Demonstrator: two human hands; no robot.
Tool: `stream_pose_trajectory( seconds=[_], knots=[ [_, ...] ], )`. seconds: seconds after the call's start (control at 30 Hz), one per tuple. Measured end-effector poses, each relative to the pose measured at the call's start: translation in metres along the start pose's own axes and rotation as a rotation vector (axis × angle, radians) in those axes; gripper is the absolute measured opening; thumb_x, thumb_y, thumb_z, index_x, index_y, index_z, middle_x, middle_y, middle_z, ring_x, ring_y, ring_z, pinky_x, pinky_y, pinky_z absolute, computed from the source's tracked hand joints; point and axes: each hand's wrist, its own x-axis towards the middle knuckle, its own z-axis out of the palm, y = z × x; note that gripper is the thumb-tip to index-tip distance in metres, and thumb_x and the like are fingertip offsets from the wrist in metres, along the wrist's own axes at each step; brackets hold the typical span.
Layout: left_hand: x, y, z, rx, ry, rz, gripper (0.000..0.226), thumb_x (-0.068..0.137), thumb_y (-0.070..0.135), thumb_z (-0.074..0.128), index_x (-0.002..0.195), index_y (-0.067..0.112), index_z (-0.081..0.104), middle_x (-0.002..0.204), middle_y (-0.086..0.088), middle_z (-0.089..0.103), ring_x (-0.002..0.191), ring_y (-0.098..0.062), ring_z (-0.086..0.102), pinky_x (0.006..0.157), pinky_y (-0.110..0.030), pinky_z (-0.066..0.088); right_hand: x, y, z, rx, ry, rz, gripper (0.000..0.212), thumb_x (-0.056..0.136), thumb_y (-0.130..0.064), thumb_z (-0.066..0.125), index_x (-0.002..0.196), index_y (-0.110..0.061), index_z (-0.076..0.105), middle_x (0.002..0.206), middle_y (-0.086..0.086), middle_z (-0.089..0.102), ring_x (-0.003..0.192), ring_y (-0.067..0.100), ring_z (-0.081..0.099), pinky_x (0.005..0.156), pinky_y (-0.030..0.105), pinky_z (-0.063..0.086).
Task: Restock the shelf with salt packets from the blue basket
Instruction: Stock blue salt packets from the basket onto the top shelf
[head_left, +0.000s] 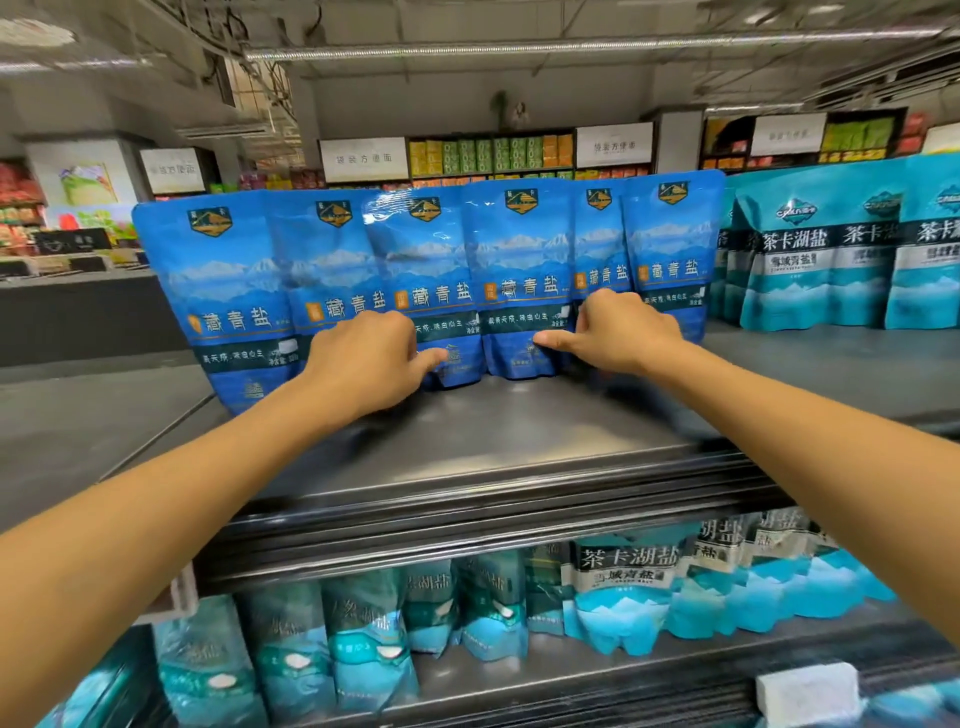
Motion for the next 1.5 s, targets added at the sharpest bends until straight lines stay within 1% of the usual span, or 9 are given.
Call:
stream_pose_trajectory(
  seconds=[0.1,0.17,0.23,0.43,0.7,0.87,1.17,1.3,1.5],
  knots=[
    [-0.009,-0.005,-0.005,-0.174,-0.016,-0.016,0.045,0.098,0.054,0.053,0.068,0.021,0.056,0.072,0.0,0.063,0.082,-0.031,0.062,0.071,-0.04,0.05,-0.012,-0.003,-0.004,0.202,-0.028,-0.041,0.054,0.086,-0.056,0.071,0.058,-0.013,0.053,0.051,0.0,0.057,0.059,0.019,0.06,0.066,0.035,0.051],
    [-0.019,-0.007,-0.012,-0.28,-0.009,-0.012,0.039,0.099,0.046,0.055,0.069,0.022,0.055,0.069,0.002,0.061,0.078,-0.027,0.061,0.078,-0.041,0.051,-0.027,-0.01,-0.009,0.408,-0.055,-0.102,0.043,0.091,-0.04,0.07,0.064,-0.011,0.055,0.048,0.004,0.055,0.043,0.015,0.054,0.049,0.027,0.046],
    [-0.041,-0.007,-0.021,-0.379,0.048,-0.002,0.034,0.098,0.044,0.056,0.071,0.022,0.056,0.063,0.004,0.058,0.067,-0.014,0.057,0.067,-0.034,0.046,-0.049,-0.02,-0.016,0.617,-0.125,-0.178,0.037,0.095,-0.032,0.067,0.068,-0.01,0.054,0.051,0.007,0.055,0.037,0.017,0.052,0.039,0.021,0.036],
    [-0.135,0.007,-0.042,-0.89,0.23,-0.006,0.032,0.087,0.053,0.056,0.078,0.022,0.059,0.054,0.0,0.055,0.044,-0.008,0.046,0.048,-0.025,0.041,-0.131,-0.055,-0.029,0.839,-0.071,-0.464,0.03,0.097,-0.024,0.065,0.074,-0.008,0.057,0.053,0.011,0.056,0.039,0.019,0.055,0.048,0.017,0.041],
    [-0.245,0.014,-0.011,-1.178,0.286,-0.239,0.027,0.09,0.042,0.056,0.08,0.019,0.063,0.055,-0.007,0.059,0.041,-0.009,0.049,0.041,-0.018,0.041,-0.235,-0.084,0.031,1.524,-0.374,-0.294,0.012,0.086,-0.023,0.072,0.08,-0.018,0.063,0.05,0.004,0.056,0.038,0.02,0.05,0.039,0.018,0.039],
    [-0.331,0.009,0.043,-1.361,0.225,-0.667,0.04,0.096,0.039,0.038,0.082,0.011,0.063,0.052,-0.01,0.053,0.043,-0.018,0.046,0.038,-0.024,0.033,-0.292,-0.088,0.111,1.485,-0.508,-0.181,0.021,0.086,-0.034,0.065,0.086,-0.014,0.062,0.052,0.012,0.054,0.039,0.024,0.052,0.037,0.031,0.034],
    [-0.496,0.011,0.107,-1.326,0.032,-1.144,0.026,0.105,0.026,0.044,0.09,0.014,0.062,0.058,-0.004,0.056,0.05,-0.021,0.047,0.037,-0.025,0.036,-0.394,-0.067,0.216,1.297,-0.865,0.121,0.024,0.094,-0.029,0.068,0.071,-0.025,0.061,0.051,0.01,0.057,0.042,0.016,0.049,0.043,0.024,0.036],
    [-0.539,0.02,0.118,-1.236,0.039,-1.272,0.037,0.109,0.019,0.041,0.084,0.032,0.066,0.057,0.001,0.057,0.049,-0.014,0.049,0.037,-0.023,0.036,-0.436,-0.053,0.239,1.214,-0.971,0.149,0.032,0.1,-0.009,0.06,0.072,-0.025,0.061,0.054,0.01,0.059,0.045,0.016,0.051,0.046,0.024,0.041],
    [-0.579,0.039,0.119,-1.091,0.162,-1.406,0.025,0.106,0.034,0.043,0.093,0.029,0.063,0.066,0.002,0.064,0.052,-0.012,0.055,0.039,-0.021,0.039,-0.477,-0.04,0.261,1.073,-1.199,0.086,0.029,0.101,-0.018,0.059,0.074,-0.013,0.054,0.057,0.018,0.057,0.047,0.019,0.047,0.048,0.027,0.042]
  ],
)
